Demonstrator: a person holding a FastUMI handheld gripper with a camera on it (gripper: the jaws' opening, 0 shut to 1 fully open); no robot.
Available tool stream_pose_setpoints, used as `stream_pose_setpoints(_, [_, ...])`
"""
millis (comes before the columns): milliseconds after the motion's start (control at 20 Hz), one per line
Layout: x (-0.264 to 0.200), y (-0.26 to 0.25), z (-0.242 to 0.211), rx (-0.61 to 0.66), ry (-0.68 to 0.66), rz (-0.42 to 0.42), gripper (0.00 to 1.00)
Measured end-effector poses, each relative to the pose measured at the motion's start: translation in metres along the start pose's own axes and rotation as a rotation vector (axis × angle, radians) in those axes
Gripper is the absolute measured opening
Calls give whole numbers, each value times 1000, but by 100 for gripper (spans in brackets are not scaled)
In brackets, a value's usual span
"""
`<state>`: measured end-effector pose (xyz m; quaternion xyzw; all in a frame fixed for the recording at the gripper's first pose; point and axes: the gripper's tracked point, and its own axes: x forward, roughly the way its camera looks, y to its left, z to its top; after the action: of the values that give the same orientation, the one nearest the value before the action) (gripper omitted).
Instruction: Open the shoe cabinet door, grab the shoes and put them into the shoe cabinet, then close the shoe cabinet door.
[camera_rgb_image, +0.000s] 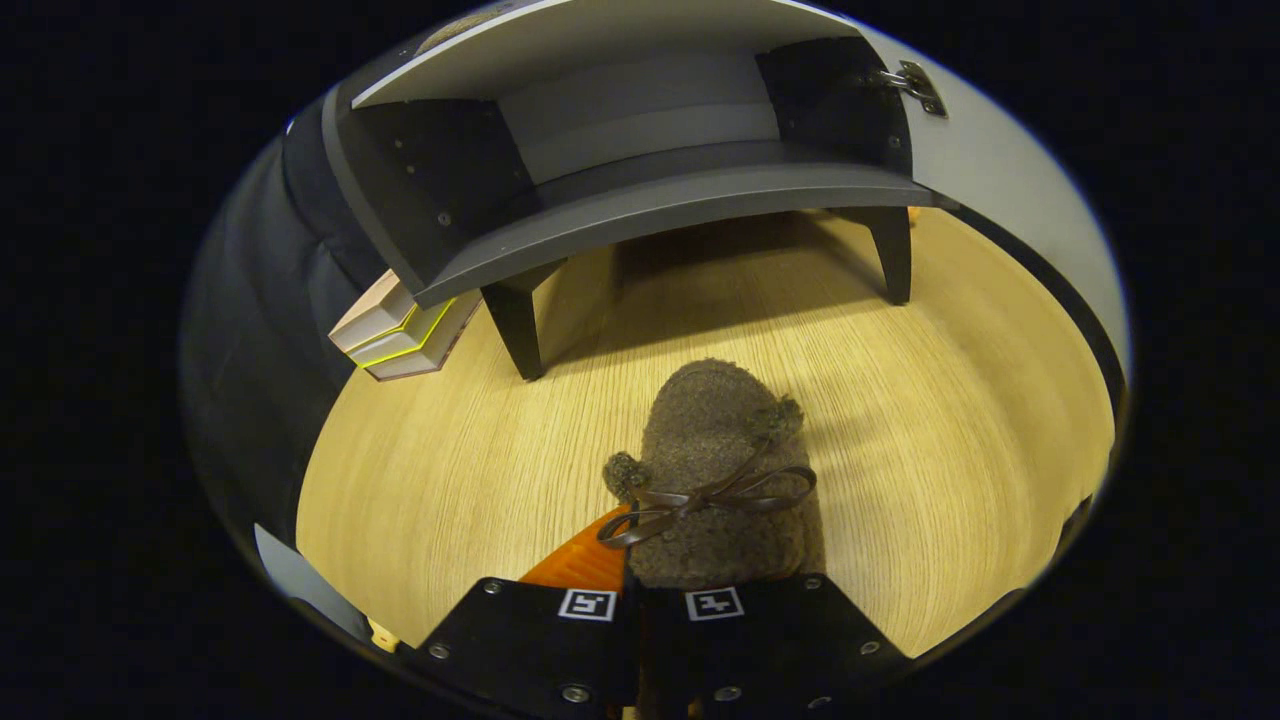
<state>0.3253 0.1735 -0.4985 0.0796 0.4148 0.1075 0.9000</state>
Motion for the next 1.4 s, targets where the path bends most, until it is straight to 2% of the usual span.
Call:
stream_pose_setpoints(100, [-8, -3, 6, 11, -32, 3, 8])
stream_pose_setpoints(500, [-64, 5, 46, -29, -120, -3, 7])
stream_pose_setpoints(1050, [-158, 27, 149, -107, -279, -10, 7])
stream_pose_setpoints(1400, [-193, 50, 246, -177, -390, -25, 7])
